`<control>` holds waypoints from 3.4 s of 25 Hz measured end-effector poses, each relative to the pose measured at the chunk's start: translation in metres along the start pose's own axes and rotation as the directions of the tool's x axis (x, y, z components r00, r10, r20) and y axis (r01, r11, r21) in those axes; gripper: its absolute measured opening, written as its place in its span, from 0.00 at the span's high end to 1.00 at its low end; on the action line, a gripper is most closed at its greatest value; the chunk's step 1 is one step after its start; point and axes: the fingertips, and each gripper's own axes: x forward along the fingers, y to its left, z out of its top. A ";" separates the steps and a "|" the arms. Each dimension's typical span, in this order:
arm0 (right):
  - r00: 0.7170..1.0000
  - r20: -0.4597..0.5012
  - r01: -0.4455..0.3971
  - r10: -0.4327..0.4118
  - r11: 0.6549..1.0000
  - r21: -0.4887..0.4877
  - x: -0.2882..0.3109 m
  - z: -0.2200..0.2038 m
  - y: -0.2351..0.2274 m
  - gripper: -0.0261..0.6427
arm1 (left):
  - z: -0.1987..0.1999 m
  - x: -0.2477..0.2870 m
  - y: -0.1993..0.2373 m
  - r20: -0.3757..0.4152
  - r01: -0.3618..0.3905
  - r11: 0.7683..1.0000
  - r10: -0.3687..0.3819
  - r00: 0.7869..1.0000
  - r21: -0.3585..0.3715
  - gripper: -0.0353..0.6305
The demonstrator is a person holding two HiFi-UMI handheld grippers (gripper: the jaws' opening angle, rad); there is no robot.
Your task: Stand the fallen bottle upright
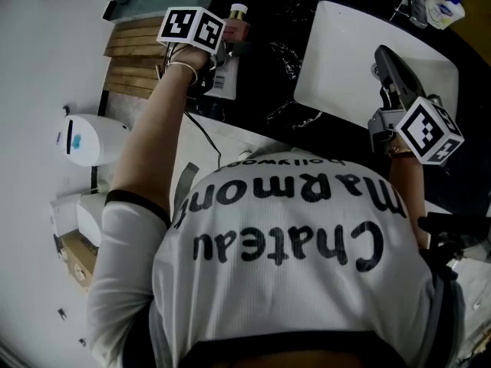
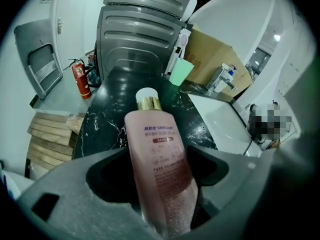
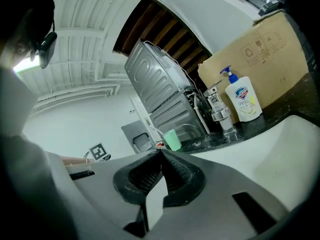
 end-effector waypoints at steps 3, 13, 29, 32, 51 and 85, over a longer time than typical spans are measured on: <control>1.000 0.014 0.011 -0.011 1.000 0.011 -0.002 0.003 -0.008 0.95 | 0.003 0.003 0.000 -0.033 -0.036 0.998 0.037 0.999 0.043 0.42; 0.999 0.044 0.030 -0.031 0.999 0.043 -0.010 0.005 -0.014 0.95 | -0.003 0.007 0.011 -0.207 -0.189 0.913 0.276 0.939 0.362 0.41; 0.998 0.051 0.046 -0.048 0.998 0.048 -0.013 0.003 -0.018 0.95 | 0.003 0.002 0.004 -0.146 -0.099 0.960 0.141 0.979 0.262 0.45; 0.998 0.052 0.040 -0.042 0.998 0.044 -0.012 0.003 -0.016 0.95 | 0.012 -0.006 0.003 -0.107 -0.101 0.962 0.131 0.986 0.253 0.45; 0.997 0.063 0.050 -0.052 0.998 0.034 -0.016 0.007 -0.020 0.95 | 0.080 -0.031 -0.011 0.174 -0.149 0.953 0.104 0.979 0.265 0.45; 0.999 0.017 0.035 -0.035 0.999 0.006 -0.016 0.000 -0.015 0.95 | 0.110 -0.068 -0.001 0.524 -0.324 0.938 0.216 0.824 0.123 0.46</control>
